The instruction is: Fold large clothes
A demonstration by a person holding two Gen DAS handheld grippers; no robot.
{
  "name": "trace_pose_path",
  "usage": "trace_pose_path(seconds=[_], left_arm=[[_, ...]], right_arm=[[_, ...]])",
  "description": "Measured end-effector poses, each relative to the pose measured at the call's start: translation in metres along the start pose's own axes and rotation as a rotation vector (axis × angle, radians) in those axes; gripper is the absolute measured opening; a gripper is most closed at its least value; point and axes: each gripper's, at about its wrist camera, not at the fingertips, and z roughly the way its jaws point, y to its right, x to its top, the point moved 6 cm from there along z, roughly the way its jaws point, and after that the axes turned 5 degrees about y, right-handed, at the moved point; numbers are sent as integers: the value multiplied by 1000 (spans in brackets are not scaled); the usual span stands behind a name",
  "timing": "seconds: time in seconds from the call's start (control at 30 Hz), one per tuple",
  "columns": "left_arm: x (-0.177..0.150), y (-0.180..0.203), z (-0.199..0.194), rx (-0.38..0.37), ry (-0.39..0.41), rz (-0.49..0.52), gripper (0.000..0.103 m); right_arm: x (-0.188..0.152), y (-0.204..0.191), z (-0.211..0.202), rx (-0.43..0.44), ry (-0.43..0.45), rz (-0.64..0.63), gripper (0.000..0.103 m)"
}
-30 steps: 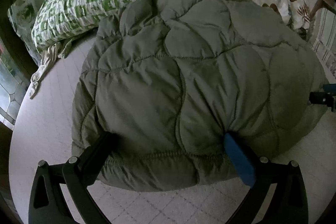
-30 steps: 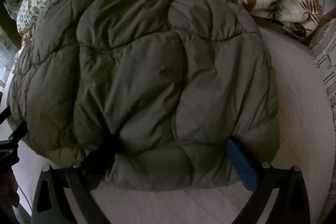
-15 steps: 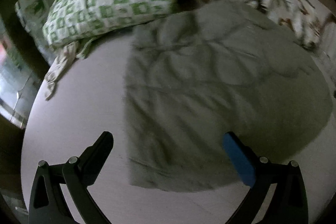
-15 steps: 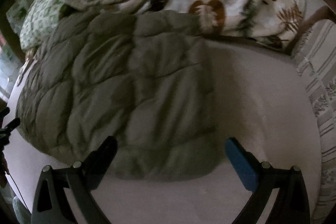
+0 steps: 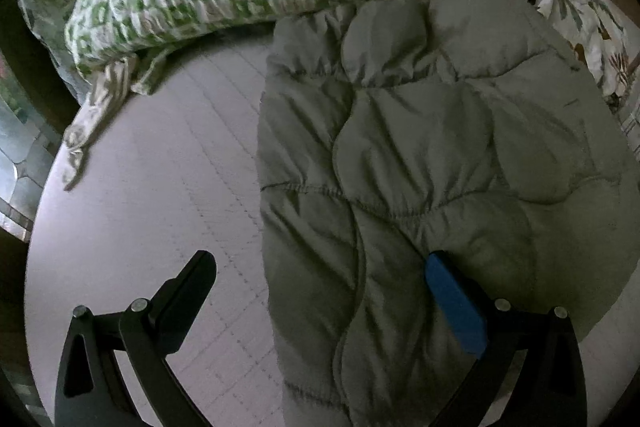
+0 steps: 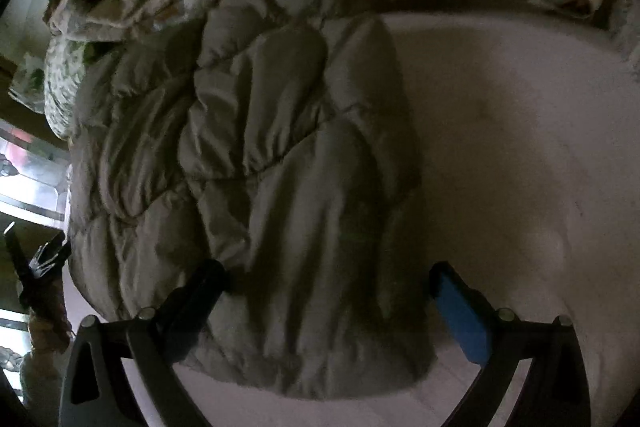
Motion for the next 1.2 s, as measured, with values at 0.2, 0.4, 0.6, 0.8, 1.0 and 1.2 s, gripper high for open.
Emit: trace_pose_path(seconds=[0.2, 0.4, 0.6, 0.8, 1.0, 1.2], left_arm=[[1, -4, 29, -28, -36, 17, 103], [0, -5, 54, -78, -53, -7, 103], [2, -11, 76, -159, -140, -41, 103], [9, -9, 87, -156, -237, -18, 103], [27, 14, 72, -180, -225, 58, 55], [37, 17, 58, -148, -208, 79, 40]], right_arm=[[6, 10, 33, 48, -97, 19, 103], [4, 27, 55, 182, -158, 117, 103], [15, 31, 61, 166, -180, 95, 103], [22, 18, 56, 121, -125, 37, 93], [27, -2, 29, 121, -33, -41, 47], [22, -15, 2, 68, 33, -52, 38]])
